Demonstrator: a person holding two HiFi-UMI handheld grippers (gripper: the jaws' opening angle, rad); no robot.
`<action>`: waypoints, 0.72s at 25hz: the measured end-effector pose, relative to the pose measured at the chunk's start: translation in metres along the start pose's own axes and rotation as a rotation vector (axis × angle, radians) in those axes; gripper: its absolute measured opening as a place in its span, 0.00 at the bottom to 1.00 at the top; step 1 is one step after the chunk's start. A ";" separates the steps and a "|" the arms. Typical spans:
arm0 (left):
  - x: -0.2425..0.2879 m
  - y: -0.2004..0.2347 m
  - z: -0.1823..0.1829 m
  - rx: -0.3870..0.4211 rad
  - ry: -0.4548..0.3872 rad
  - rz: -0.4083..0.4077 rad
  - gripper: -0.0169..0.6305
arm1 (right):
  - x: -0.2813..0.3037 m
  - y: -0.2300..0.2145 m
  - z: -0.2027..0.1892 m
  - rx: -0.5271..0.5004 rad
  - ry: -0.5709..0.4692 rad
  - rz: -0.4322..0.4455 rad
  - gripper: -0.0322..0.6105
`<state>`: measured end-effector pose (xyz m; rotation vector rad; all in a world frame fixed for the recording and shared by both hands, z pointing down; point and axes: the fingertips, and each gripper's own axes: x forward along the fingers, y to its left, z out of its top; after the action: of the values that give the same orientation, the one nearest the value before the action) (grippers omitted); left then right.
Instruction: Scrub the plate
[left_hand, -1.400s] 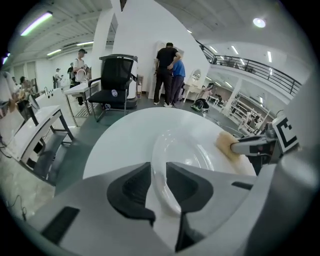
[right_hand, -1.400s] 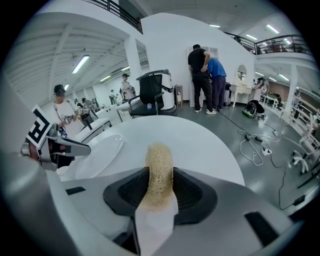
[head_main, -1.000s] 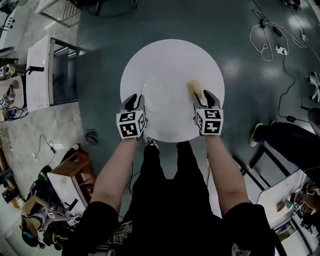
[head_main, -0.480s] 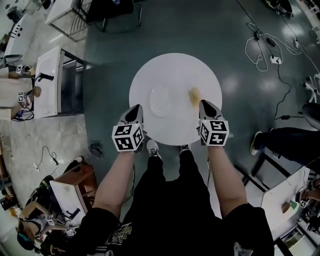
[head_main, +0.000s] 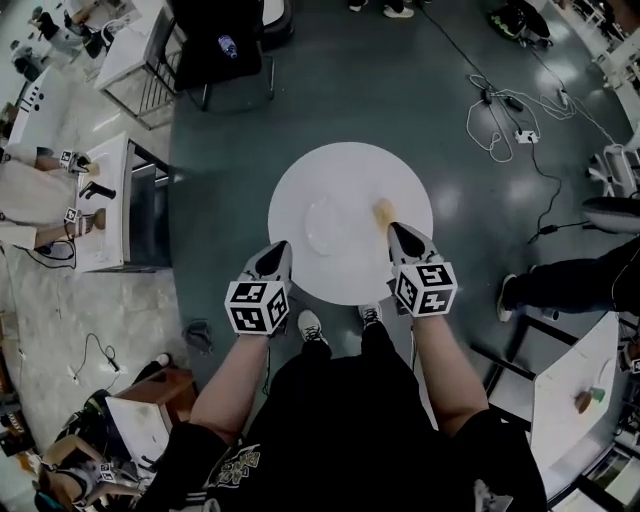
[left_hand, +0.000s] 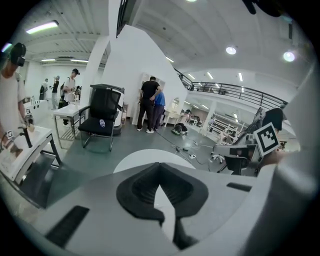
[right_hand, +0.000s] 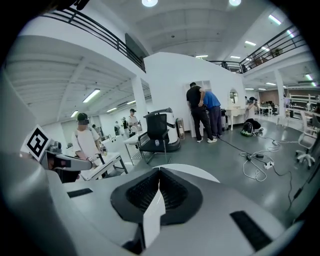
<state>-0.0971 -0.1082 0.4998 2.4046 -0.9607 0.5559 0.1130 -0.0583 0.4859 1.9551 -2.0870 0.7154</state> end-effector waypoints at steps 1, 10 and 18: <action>-0.003 -0.002 0.001 0.005 -0.003 -0.010 0.04 | -0.005 0.004 0.003 0.000 -0.010 -0.003 0.09; -0.033 -0.012 -0.004 0.028 -0.006 -0.085 0.03 | -0.037 0.047 -0.009 0.021 -0.039 -0.017 0.09; -0.046 -0.025 -0.021 0.054 0.030 -0.166 0.03 | -0.063 0.083 -0.035 0.053 -0.035 -0.030 0.09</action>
<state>-0.1134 -0.0565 0.4850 2.4884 -0.7333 0.5606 0.0328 0.0144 0.4701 2.0367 -2.0746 0.7437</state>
